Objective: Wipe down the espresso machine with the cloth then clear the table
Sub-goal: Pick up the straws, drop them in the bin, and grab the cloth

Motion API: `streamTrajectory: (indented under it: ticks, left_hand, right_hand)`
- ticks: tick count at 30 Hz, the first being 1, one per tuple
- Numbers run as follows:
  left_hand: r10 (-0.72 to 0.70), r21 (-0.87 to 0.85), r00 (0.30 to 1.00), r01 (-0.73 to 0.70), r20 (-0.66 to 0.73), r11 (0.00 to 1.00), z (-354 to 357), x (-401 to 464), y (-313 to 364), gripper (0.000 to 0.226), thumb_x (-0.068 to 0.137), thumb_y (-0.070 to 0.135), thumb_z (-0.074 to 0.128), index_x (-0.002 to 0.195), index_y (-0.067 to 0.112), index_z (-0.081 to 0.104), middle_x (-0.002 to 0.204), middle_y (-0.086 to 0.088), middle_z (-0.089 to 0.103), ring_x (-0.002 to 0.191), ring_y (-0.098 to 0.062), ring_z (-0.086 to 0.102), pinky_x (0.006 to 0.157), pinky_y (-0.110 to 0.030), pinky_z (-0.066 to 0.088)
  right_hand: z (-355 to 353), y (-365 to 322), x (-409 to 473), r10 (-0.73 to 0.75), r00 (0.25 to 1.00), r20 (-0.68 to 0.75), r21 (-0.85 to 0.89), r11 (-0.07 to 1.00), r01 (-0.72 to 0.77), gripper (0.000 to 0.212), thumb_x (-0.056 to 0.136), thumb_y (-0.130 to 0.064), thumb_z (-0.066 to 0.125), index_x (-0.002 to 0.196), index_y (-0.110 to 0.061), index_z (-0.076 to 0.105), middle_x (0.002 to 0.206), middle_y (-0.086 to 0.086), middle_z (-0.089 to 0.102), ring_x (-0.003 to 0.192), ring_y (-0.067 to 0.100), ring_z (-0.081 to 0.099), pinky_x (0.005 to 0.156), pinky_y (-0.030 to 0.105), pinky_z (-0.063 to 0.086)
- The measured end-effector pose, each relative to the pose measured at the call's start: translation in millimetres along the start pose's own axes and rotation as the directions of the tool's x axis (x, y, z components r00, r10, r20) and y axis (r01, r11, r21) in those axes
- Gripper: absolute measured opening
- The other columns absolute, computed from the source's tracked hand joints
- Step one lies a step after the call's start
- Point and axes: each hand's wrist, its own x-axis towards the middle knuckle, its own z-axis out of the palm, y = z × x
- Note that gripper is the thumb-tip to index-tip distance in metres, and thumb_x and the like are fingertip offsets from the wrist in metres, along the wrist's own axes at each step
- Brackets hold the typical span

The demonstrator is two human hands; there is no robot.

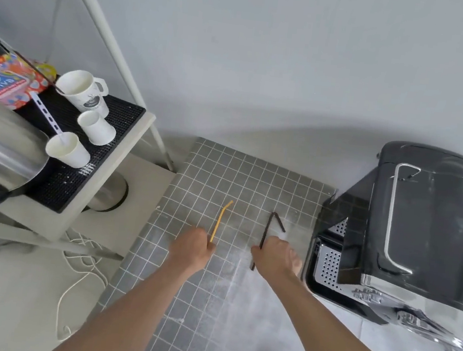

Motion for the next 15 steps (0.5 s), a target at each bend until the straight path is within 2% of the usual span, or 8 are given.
streamTrajectory:
  ticks: [3,6,9,11,15]
  left_hand:
    - [0.003,-0.051,0.999,-0.002,0.033,0.999,7,-9,-4,0.041,0.100,0.040,0.057,0.065,0.018,0.051,0.057,0.003,0.054,0.055,-0.020,0.054,0.062,-0.034,0.049]
    - [0.026,-0.207,1.000,-0.026,-0.001,0.978,14,-16,-10,0.044,0.096,0.028,0.065,0.058,0.014,0.048,0.049,0.001,0.048,0.045,-0.020,0.045,0.051,-0.036,0.046]
    - [0.004,-0.381,1.000,-0.010,-0.018,0.925,13,-32,-13,0.029,0.093,0.017,0.068,0.070,0.006,0.057,0.055,-0.006,0.060,0.046,-0.023,0.058,0.052,-0.042,0.055]
    - [0.000,-0.467,1.000,-0.001,-0.002,0.884,13,-48,-14,0.018,0.095,0.011,0.068,0.079,0.004,0.062,0.060,-0.009,0.068,0.046,-0.019,0.067,0.048,-0.037,0.057]
    - [0.017,-0.586,0.999,0.007,0.036,0.810,9,-89,-9,0.007,0.096,0.000,0.062,0.090,0.000,0.064,0.065,-0.017,0.063,0.040,-0.020,0.063,0.040,-0.028,0.050]
  right_hand:
    - [1,3,-5,-0.010,1.000,0.016,-0.039,0.999,0.011,0.017,0.096,-0.035,0.054,0.095,-0.020,0.060,0.078,-0.003,0.060,0.070,0.017,0.059,0.058,0.028,0.043]
    - [6,11,-14,-0.015,1.000,0.020,0.002,1.000,0.015,0.015,0.094,-0.033,0.054,0.089,-0.019,0.057,0.075,-0.004,0.057,0.069,0.016,0.056,0.056,0.028,0.039]
    - [13,22,-30,-0.004,1.000,-0.013,0.053,0.999,0.005,0.020,0.091,-0.034,0.054,0.080,-0.017,0.055,0.073,-0.003,0.060,0.060,0.013,0.053,0.051,0.026,0.038]
    - [16,30,-43,0.000,0.999,-0.036,0.133,0.991,0.005,0.023,0.088,-0.033,0.057,0.075,-0.014,0.053,0.070,-0.001,0.060,0.058,0.015,0.054,0.049,0.026,0.038]
    - [16,51,-79,-0.016,0.996,-0.091,0.327,0.944,0.045,0.028,0.083,-0.028,0.060,0.067,-0.012,0.044,0.059,0.001,0.048,0.050,0.019,0.044,0.043,0.027,0.031]
